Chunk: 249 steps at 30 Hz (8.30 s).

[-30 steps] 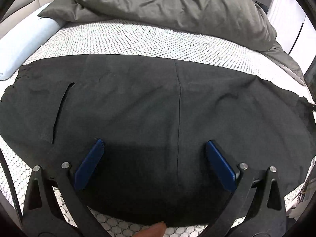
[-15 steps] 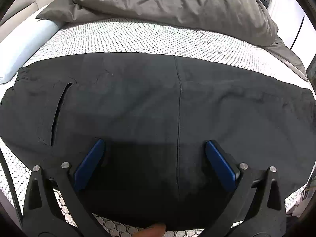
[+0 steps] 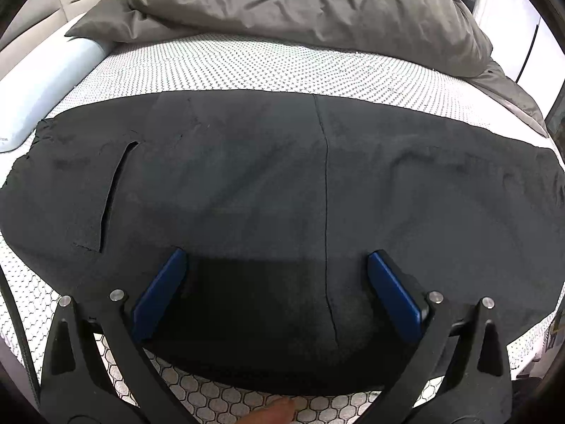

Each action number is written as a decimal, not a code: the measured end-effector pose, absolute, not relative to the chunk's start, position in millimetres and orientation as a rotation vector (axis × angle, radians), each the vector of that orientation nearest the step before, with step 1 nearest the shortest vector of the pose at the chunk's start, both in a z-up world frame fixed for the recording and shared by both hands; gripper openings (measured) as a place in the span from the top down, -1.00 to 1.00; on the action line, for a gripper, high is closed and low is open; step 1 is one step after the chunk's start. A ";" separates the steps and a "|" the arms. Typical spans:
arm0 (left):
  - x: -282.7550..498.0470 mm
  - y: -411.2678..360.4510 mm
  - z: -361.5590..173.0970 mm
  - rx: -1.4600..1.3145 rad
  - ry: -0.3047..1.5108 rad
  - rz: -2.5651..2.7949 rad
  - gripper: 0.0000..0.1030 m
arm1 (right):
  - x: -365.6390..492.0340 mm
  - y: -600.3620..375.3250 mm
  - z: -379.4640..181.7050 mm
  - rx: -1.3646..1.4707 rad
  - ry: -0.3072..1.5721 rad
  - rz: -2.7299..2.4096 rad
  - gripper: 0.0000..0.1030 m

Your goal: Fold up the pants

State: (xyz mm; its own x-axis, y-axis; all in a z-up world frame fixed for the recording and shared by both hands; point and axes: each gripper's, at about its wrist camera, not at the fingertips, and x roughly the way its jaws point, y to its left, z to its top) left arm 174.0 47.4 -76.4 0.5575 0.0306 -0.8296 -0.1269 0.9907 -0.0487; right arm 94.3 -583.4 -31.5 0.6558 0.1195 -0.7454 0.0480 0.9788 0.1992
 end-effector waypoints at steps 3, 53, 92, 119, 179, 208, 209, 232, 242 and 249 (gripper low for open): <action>175.4 45.5 -76.8 -0.109 0.979 0.106 -0.98 | 94.1 -577.0 -33.2 0.208 0.847 0.074 0.45; 176.7 46.2 -72.2 -0.118 0.981 0.119 -0.98 | 185.1 -556.9 5.4 0.085 0.723 -0.187 0.41; 74.1 245.3 -71.4 -0.824 0.761 0.397 -0.65 | 109.8 -264.2 -70.3 -0.096 0.828 0.337 -0.85; 91.8 258.0 -50.6 -0.628 0.701 0.593 0.23 | 107.9 -260.0 -75.1 -0.113 0.836 0.343 -0.85; 233.7 46.3 -78.7 0.023 1.000 0.089 -1.00 | 209.2 -300.5 -83.2 -0.276 0.917 0.182 -0.89; 203.2 202.6 -78.0 -0.219 0.986 0.376 -1.00 | 174.4 -379.2 -76.9 -0.251 0.884 0.013 -0.92; 202.1 204.6 -76.4 -0.208 0.984 0.396 -1.00 | 170.7 -385.3 -74.8 -0.263 0.881 -0.017 -0.92; 185.7 -60.5 -69.5 -0.025 0.962 -0.205 -0.98 | 118.1 -193.2 -81.4 -0.334 0.830 0.442 -0.92; 162.5 2.0 -82.2 0.016 0.980 -0.089 -0.98 | 111.2 -266.2 -89.5 -0.340 0.872 0.359 -0.92; 171.0 100.0 -87.7 -0.085 0.975 0.136 -0.98 | 116.5 -349.6 -82.8 -0.265 0.878 0.214 -0.94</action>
State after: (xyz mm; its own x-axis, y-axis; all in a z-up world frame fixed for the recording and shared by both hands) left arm 171.0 100.0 -87.7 0.5538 0.0769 -0.8291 -0.1534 0.9881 -0.0108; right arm 116.5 -349.6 -82.8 0.6209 0.0754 -0.7803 -0.2914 0.9463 -0.1404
